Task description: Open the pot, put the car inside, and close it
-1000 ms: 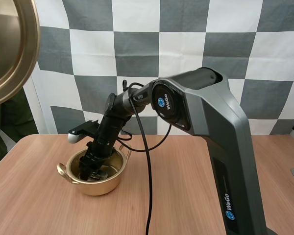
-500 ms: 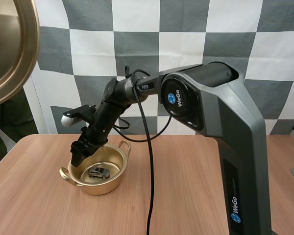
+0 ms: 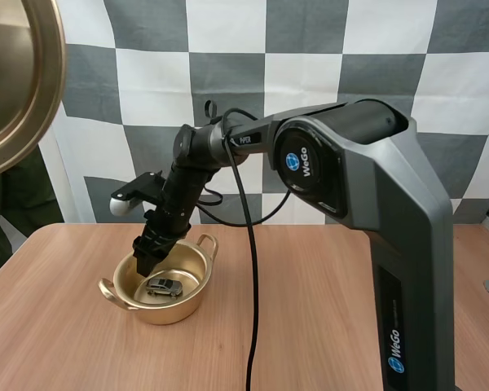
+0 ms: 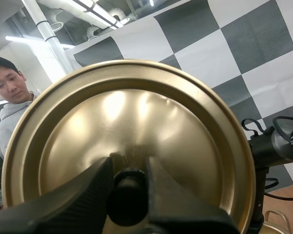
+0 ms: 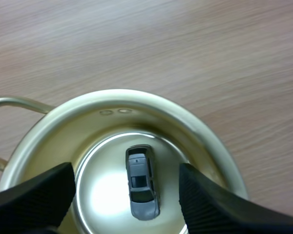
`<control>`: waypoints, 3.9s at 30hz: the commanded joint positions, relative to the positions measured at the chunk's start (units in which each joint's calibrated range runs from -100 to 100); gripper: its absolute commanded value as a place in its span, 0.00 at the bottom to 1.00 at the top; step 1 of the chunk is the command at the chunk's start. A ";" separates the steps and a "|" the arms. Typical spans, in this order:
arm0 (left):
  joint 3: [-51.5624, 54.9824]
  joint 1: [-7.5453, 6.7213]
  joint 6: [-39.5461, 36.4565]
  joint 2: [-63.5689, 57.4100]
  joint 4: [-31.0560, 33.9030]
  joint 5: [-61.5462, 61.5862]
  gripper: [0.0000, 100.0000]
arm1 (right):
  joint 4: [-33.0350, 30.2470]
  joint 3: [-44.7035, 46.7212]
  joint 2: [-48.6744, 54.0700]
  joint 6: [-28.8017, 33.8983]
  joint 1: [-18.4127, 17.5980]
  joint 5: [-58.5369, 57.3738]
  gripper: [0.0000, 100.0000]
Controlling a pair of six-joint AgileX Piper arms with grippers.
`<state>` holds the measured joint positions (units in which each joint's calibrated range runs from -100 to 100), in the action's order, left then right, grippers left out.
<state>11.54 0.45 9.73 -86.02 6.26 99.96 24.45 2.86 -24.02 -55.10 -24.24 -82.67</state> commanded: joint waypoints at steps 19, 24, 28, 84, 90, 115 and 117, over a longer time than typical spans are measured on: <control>32.21 -0.04 1.95 7.15 -7.05 -17.73 0.00 | -13.19 -9.07 51.59 18.57 9.32 -9.76 1.00; 37.45 -0.04 5.06 18.28 -10.28 -26.52 0.00 | -13.61 -9.07 63.37 18.57 9.32 -14.36 1.00; 38.23 -0.04 5.65 27.36 -10.28 -28.00 0.00 | -15.29 -9.07 70.08 18.57 9.32 -17.17 1.00; 38.23 -0.04 9.47 70.73 -13.42 -38.81 0.00 | -24.45 -9.07 80.78 18.57 10.76 -17.33 1.00; 38.23 -0.04 9.33 72.04 -13.69 -39.95 0.00 | -24.45 -9.07 80.78 18.57 10.76 -17.33 1.00; 38.23 -0.04 11.26 71.81 -13.14 -42.92 1.00 | -24.02 -9.07 80.78 18.57 10.76 -17.33 1.00; 38.23 -0.04 11.26 71.57 -13.10 -43.06 1.00 | -24.02 -9.07 80.78 18.57 10.76 -17.33 1.00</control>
<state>49.79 0.45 20.97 -14.21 -6.91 57.02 0.35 -6.29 56.73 -36.49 -13.50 -100.00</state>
